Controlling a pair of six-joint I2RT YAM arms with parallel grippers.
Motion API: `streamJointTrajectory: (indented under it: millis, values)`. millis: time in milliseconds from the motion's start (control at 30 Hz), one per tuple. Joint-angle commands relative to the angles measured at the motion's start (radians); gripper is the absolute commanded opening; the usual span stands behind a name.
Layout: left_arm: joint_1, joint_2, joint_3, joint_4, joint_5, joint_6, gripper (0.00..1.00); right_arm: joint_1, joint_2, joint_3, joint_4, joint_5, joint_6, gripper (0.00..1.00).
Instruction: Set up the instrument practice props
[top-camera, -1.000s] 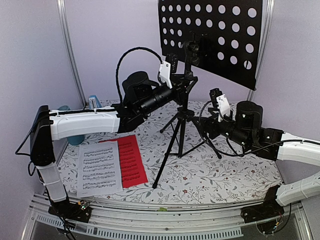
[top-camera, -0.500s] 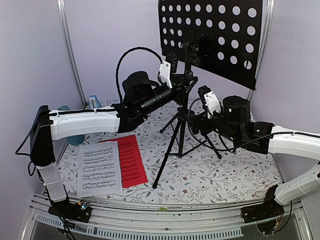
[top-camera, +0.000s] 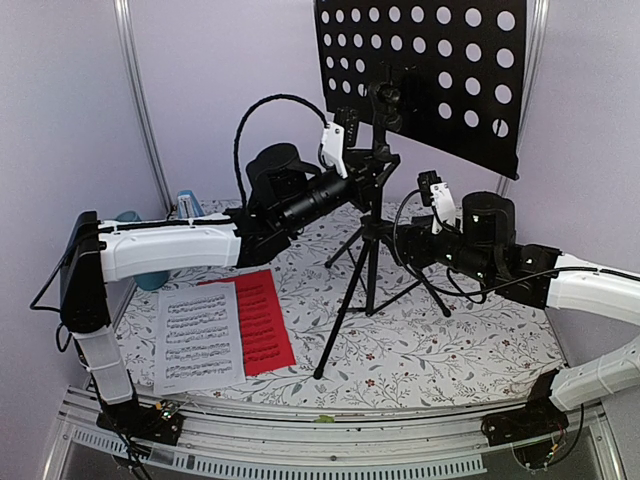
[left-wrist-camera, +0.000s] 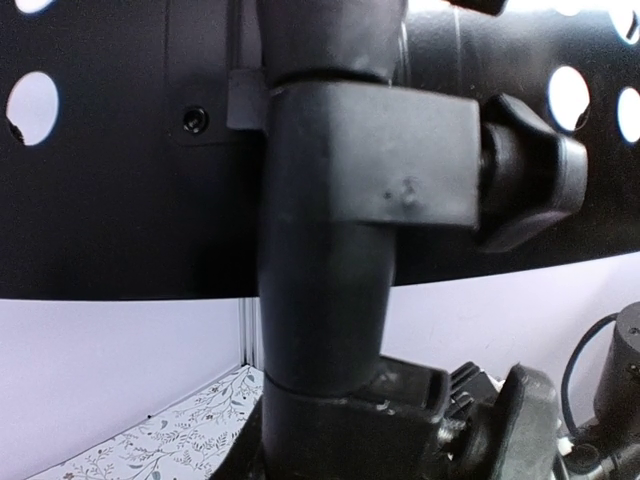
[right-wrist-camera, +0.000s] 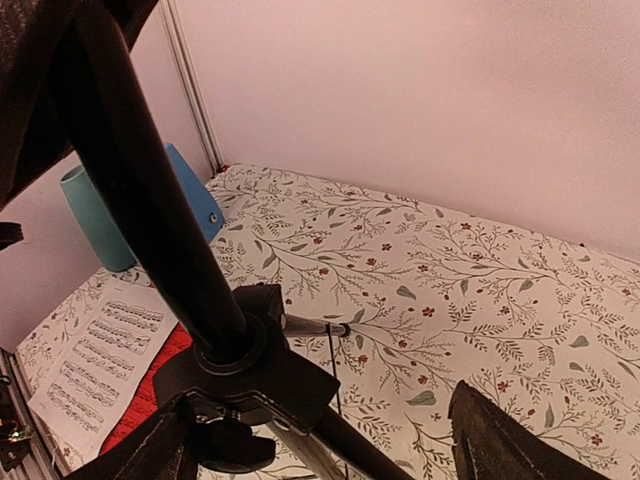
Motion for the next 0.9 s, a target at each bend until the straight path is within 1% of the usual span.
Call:
streamJointTrajectory:
  millis: [0, 200, 333, 633, 767, 867]
  values:
    - [-0.008, -0.05, 0.057, 0.146, -0.005, -0.061, 0.0, -0.067, -0.039, -0.035, -0.045, 0.082, 0.1, 0.82]
    - [-0.009, -0.041, 0.069, 0.14, -0.004, -0.062, 0.0, -0.077, -0.039, -0.027, -0.066, 0.043, 0.195, 0.61]
    - [-0.009, -0.038, 0.074, 0.133, -0.003, -0.062, 0.0, -0.09, -0.046, -0.025, -0.076, 0.025, 0.228, 0.55]
    - [-0.009, -0.017, 0.103, 0.102, -0.009, -0.058, 0.0, -0.114, -0.062, -0.003, -0.114, -0.042, 0.316, 0.57]
    - [-0.01, -0.012, 0.11, 0.093, -0.01, -0.054, 0.0, -0.125, -0.073, -0.003, -0.117, -0.066, 0.362, 0.65]
    - [-0.01, -0.011, 0.111, 0.088, -0.011, -0.051, 0.0, -0.127, -0.073, 0.0, -0.119, -0.071, 0.373, 0.66]
